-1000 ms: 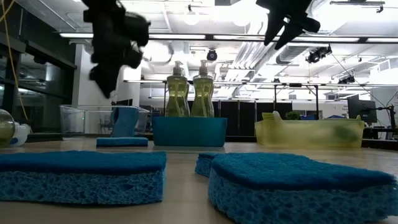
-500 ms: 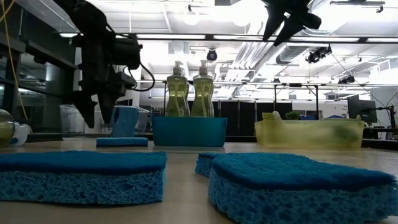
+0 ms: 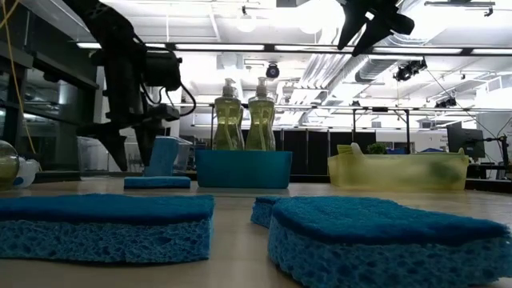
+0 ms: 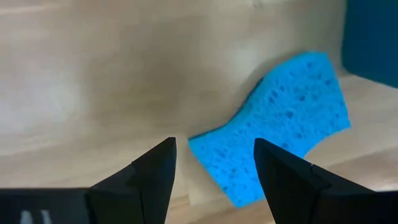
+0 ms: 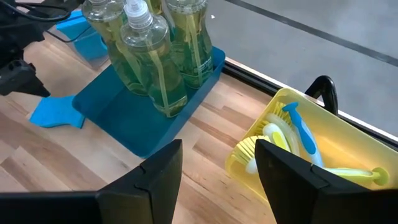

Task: Pick & Place Kitchen Sink Supplies
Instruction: Put the blue sponge into the transparent bin

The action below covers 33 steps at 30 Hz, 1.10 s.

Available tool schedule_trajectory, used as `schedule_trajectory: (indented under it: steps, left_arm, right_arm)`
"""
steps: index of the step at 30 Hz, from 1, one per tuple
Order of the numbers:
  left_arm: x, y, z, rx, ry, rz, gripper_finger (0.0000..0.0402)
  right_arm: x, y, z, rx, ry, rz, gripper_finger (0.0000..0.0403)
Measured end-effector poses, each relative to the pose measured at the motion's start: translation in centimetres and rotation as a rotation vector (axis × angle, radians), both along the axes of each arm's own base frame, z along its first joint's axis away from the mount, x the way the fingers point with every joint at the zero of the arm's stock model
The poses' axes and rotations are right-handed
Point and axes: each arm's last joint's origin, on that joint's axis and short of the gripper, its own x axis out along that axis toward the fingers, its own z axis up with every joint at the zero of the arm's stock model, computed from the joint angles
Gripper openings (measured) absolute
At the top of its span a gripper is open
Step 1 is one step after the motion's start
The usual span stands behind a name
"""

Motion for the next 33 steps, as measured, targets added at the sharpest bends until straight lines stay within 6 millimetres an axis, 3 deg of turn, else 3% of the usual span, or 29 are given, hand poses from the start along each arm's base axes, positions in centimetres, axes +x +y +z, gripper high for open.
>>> schedule_trajectory:
  steps: [18,33]
  left_arm:
    - [1.8,-4.1,-0.1,0.081,0.049,0.055,0.0209]
    - [1.8,-4.7,-0.2,0.063,0.065,0.159,0.0209]
  right_arm:
    - [0.1,0.7,0.0,0.009,-0.012,0.014,0.0195]
    - [0.2,1.7,0.0,-0.001,-0.031,0.019,0.0195]
